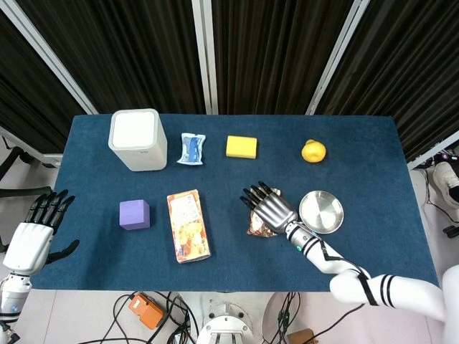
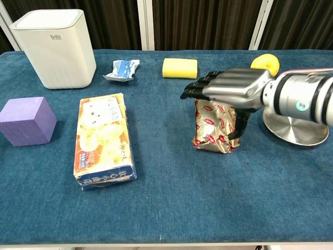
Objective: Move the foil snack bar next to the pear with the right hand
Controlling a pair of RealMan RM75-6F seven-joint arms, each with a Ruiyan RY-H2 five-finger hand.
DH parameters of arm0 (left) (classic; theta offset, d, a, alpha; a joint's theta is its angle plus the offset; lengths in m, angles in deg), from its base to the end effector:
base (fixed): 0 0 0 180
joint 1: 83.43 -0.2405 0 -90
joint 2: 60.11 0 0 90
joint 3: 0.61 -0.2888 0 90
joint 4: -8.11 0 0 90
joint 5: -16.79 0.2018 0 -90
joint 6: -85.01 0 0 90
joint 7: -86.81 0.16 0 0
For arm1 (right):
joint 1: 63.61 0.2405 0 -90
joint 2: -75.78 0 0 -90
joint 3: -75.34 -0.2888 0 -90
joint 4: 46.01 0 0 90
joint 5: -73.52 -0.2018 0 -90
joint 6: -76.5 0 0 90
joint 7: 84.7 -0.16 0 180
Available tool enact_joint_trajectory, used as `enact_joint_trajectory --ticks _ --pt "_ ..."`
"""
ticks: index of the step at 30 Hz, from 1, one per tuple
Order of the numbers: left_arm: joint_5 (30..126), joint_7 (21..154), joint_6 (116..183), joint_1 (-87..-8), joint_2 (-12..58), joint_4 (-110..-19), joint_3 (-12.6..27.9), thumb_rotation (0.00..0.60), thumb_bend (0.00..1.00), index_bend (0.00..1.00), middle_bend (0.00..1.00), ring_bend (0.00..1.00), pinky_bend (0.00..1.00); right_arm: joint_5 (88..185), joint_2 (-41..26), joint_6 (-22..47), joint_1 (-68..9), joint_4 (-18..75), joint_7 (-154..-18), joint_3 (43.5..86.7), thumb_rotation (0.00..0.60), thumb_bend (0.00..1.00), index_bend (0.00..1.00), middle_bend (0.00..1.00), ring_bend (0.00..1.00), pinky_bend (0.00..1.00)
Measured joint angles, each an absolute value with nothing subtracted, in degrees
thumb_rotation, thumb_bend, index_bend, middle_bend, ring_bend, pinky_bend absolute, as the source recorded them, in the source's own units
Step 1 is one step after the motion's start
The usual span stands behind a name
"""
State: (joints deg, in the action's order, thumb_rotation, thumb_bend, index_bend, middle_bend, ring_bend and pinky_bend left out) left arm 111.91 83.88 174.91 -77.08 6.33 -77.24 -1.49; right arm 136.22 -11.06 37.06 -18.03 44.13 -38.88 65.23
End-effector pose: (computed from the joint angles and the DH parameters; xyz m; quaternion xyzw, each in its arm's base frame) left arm -0.3292 0.1938 0.1689 -0.6468 -0.3324 -0.4195 0.5433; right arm -0.1413 -0.3529 -0.0452 0.8831 -0.2065 0.2328 0.3512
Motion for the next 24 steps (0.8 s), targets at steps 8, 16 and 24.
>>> enact_joint_trajectory --ticks 8,16,24 --pt "112.73 82.53 176.10 -77.56 6.01 -76.72 -1.75 0.600 0.17 0.00 0.00 0.00 0.03 128.24 -12.73 34.38 -14.35 43.46 -33.44 68.38 0.600 0.28 0.68 0.53 0.56 0.47" --pt "112.75 82.53 175.55 -77.40 5.98 -76.69 -1.81 0.600 0.17 0.00 0.00 0.00 0.03 131.79 -12.83 26.95 -14.26 43.86 -34.50 69.53 0.600 0.29 0.92 0.73 0.77 0.73" --pt "112.61 82.96 174.97 -77.21 6.03 -76.95 -1.83 0.600 0.17 0.00 0.00 0.00 0.03 138.92 -9.85 19.48 -16.70 43.86 -43.76 67.77 0.600 0.29 0.92 0.73 0.77 0.73"
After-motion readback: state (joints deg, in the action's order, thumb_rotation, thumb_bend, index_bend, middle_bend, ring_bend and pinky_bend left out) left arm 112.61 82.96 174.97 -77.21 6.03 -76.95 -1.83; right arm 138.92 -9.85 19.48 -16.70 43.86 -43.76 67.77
